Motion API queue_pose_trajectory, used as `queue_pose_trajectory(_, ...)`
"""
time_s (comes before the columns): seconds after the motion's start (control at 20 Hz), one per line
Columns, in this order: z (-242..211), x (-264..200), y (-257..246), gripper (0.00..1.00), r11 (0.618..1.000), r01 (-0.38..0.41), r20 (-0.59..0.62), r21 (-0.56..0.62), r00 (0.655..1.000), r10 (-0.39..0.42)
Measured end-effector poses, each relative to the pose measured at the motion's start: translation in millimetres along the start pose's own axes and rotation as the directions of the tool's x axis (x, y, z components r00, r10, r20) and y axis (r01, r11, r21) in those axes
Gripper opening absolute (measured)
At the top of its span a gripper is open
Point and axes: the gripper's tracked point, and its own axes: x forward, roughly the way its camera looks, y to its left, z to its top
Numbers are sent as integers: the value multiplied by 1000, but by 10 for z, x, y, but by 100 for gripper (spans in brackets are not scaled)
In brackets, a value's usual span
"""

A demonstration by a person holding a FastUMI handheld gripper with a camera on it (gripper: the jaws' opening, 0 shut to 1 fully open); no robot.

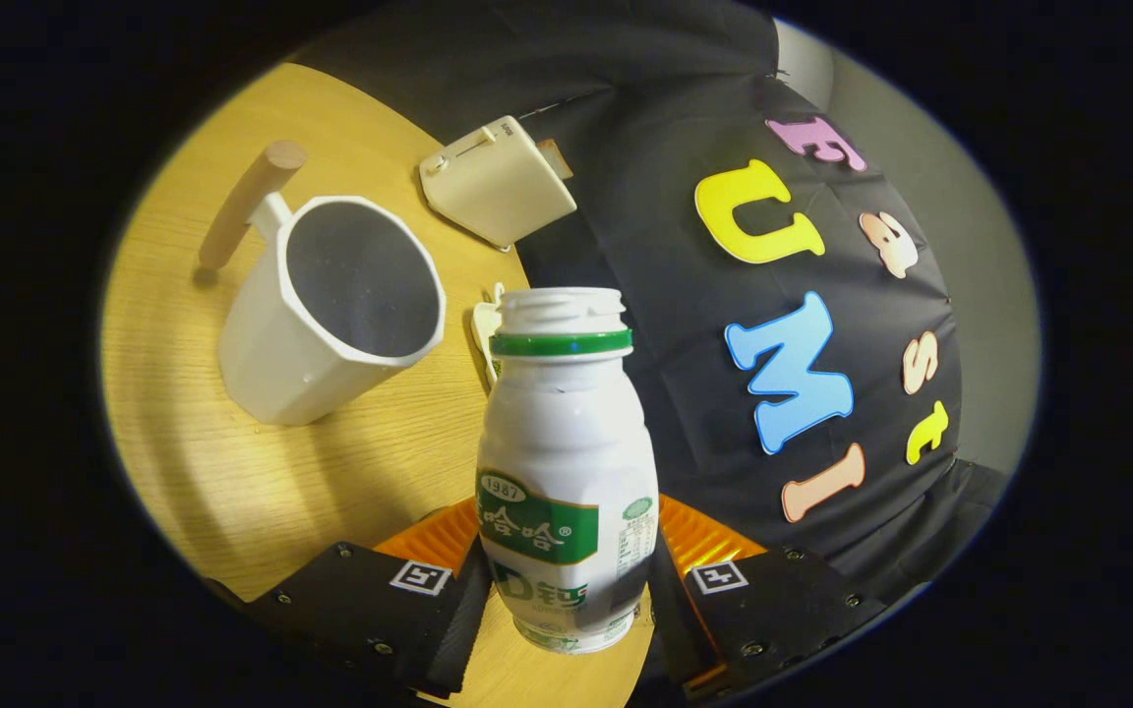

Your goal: Take the bottle from table, then pour the juice into the cup, finally place the bottle on the coaster

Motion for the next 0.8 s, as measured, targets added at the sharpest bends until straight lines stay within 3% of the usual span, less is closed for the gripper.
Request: queue_pose_trajectory(0.8, 60, 14, -145, 74, 959, 92, 8, -269, 996, -93)
